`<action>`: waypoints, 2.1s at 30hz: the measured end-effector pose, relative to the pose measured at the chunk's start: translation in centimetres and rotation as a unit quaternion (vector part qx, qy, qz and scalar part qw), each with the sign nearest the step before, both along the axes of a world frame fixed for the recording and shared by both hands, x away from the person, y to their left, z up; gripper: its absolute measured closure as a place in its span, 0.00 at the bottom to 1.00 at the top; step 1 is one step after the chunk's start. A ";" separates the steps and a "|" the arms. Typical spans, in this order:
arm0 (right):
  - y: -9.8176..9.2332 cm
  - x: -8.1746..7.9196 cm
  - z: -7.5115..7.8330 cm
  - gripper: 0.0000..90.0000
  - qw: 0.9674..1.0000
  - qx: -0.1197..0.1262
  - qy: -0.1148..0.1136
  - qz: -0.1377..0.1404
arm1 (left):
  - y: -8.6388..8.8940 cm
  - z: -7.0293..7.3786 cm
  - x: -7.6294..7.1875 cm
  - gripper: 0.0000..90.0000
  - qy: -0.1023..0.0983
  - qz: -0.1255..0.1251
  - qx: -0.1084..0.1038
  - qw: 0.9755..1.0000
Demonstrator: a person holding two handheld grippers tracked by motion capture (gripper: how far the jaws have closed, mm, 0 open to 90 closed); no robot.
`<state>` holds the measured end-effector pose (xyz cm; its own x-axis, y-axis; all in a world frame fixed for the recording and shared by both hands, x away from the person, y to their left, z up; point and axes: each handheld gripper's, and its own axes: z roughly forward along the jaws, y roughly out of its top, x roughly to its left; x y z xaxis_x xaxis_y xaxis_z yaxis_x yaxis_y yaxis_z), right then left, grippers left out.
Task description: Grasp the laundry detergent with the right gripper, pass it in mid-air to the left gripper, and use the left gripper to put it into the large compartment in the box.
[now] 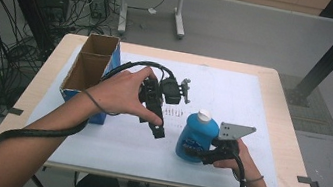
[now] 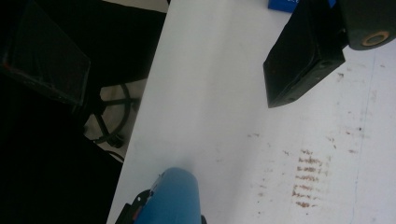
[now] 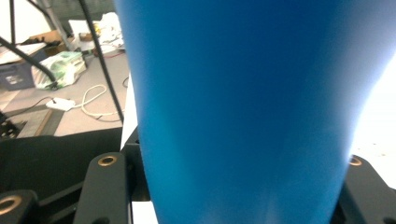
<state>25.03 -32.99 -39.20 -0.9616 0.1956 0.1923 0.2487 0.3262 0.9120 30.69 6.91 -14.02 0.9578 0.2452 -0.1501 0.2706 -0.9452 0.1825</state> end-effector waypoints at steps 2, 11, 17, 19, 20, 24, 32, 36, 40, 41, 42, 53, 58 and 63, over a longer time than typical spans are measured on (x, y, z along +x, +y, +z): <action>0.3 0.0 0.1 0.46 1.000 -0.003 -0.001 0.005 | -0.2 0.1 -0.1 0.08 0.000 -0.006 0.000 1.000; 1.4 0.3 0.5 0.46 1.000 -0.010 -0.003 0.027 | -1.1 0.7 -0.4 0.08 -0.001 -0.025 0.013 1.000; 2.1 0.6 0.7 0.46 0.999 -0.014 -0.009 0.039 | -1.7 0.9 -0.5 0.08 0.001 -0.038 0.020 0.999; 2.4 0.6 0.7 0.46 0.999 -0.014 -0.010 0.042 | -2.0 1.0 -0.6 0.08 0.000 -0.041 0.022 0.999; 2.5 0.6 0.8 0.46 0.999 -0.015 -0.011 0.044 | -2.0 1.1 -0.6 0.08 -0.002 -0.044 0.023 0.999; 2.9 0.8 1.1 0.46 0.998 -0.016 -0.015 0.051 | -2.5 1.1 -0.6 0.08 -0.001 -0.049 0.026 0.998; 3.8 0.9 1.4 0.46 0.998 -0.022 -0.020 0.061 | -3.5 1.1 -0.7 0.08 0.000 -0.060 0.034 0.998; 4.0 0.9 1.4 0.46 0.998 -0.021 -0.021 0.061 | -3.9 1.1 -0.8 0.08 -0.002 -0.064 0.034 0.997; 4.4 0.9 1.4 0.46 0.997 -0.021 -0.022 0.066 | -4.7 0.9 -1.1 0.08 -0.005 -0.068 0.043 0.997; 4.5 1.0 1.4 0.46 0.997 -0.022 -0.022 0.068 | -4.8 0.9 -1.2 0.08 -0.006 -0.068 0.044 0.997; 4.6 0.9 1.5 0.46 0.997 -0.023 -0.025 0.069 | -4.9 0.8 -1.2 0.08 -0.006 -0.069 0.043 0.997; 5.4 0.9 1.8 0.46 0.996 -0.026 -0.027 0.081 | -5.8 0.5 -1.7 0.09 -0.011 -0.076 0.050 0.996; 5.8 1.1 2.0 0.46 0.995 -0.028 -0.027 0.091 | -6.2 0.4 -2.4 0.07 -0.023 -0.081 0.055 0.995; 6.1 1.4 2.0 0.46 0.994 -0.026 -0.026 0.101 | -6.4 0.3 -2.5 0.07 -0.020 -0.092 0.060 0.994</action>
